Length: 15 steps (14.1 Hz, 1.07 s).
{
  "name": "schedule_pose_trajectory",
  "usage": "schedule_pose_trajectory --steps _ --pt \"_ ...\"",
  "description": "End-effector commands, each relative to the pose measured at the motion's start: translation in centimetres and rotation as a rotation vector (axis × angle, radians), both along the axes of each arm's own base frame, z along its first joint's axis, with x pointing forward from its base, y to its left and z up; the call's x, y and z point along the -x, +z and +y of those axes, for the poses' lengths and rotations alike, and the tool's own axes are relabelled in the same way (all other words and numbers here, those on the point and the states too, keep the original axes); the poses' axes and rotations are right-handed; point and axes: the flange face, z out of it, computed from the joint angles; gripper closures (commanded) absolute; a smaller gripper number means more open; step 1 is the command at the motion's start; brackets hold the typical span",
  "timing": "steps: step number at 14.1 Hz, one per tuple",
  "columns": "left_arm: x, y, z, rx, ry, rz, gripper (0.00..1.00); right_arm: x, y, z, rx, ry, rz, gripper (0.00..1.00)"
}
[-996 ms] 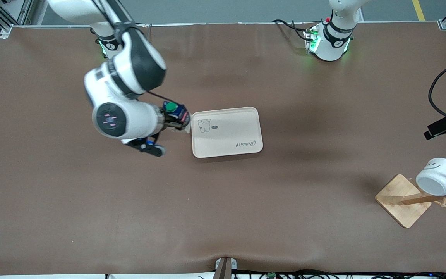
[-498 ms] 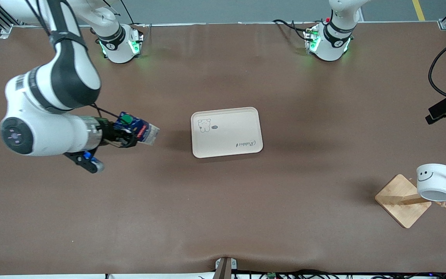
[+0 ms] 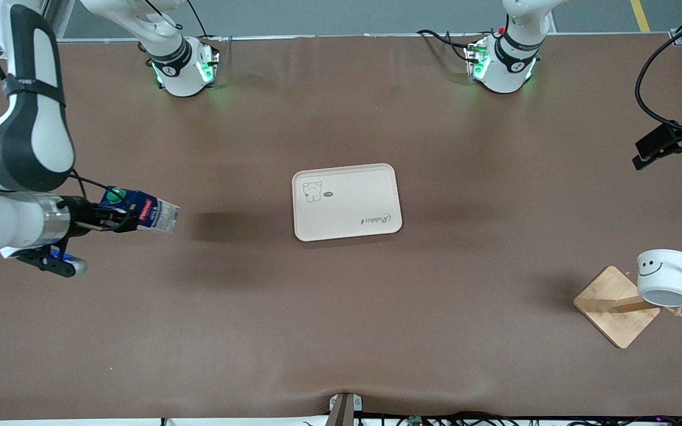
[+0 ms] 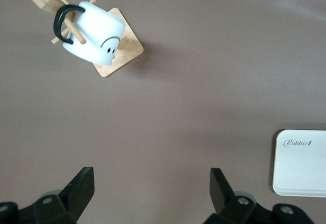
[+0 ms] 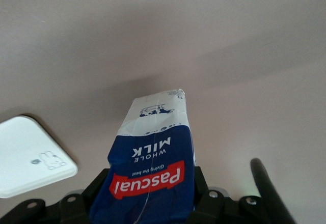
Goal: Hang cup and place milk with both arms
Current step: 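Carry the milk carton away from the tray with the right gripper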
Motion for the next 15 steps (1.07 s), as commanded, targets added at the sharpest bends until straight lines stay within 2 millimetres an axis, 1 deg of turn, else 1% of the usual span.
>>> schedule_pose_trajectory --steps 1,3,4,5,6,8,9,11,12,13,15 --pt "2.3 0.3 0.2 -0.001 0.009 0.048 0.0 1.4 -0.1 -4.2 0.012 0.023 0.0 1.0" --pt "3.6 1.4 -0.3 -0.002 0.004 0.056 0.0 1.0 -1.2 -9.1 0.059 0.083 -0.048 1.0" --pt "4.2 1.7 -0.4 -0.004 0.004 0.052 0.0 1.1 -2.8 -11.8 0.059 0.069 -0.07 1.0" --pt "4.3 1.4 -0.5 0.0 0.002 0.058 0.0 1.8 -4.7 -13.5 0.059 0.042 -0.053 1.0" --pt "4.3 1.3 -0.6 0.021 0.0 0.062 0.0 2.6 -6.1 -14.4 0.055 0.027 -0.026 1.0" --pt "4.3 1.0 -1.0 0.05 -0.004 0.071 0.0 3.6 -7.8 -15.8 0.049 0.01 0.001 1.0" --pt "4.1 0.6 -1.0 0.054 -0.004 0.077 0.0 3.7 -8.9 -16.2 0.05 0.029 -0.022 1.0" --pt "3.6 0.3 -1.0 0.055 -0.007 0.083 0.0 4.0 -11.7 -16.1 0.06 0.063 -0.074 1.0" --pt "3.6 0.4 -1.0 0.055 -0.006 0.081 0.0 4.5 -12.4 -16.1 0.058 0.064 -0.07 1.0" --pt "3.6 0.5 -1.1 0.053 -0.01 0.078 0.0 4.6 -12.5 -15.9 0.056 0.066 -0.066 1.0" --pt "3.7 0.7 -1.2 0.048 -0.007 0.075 0.0 4.9 -13.3 -16.1 0.053 0.061 -0.054 1.0"
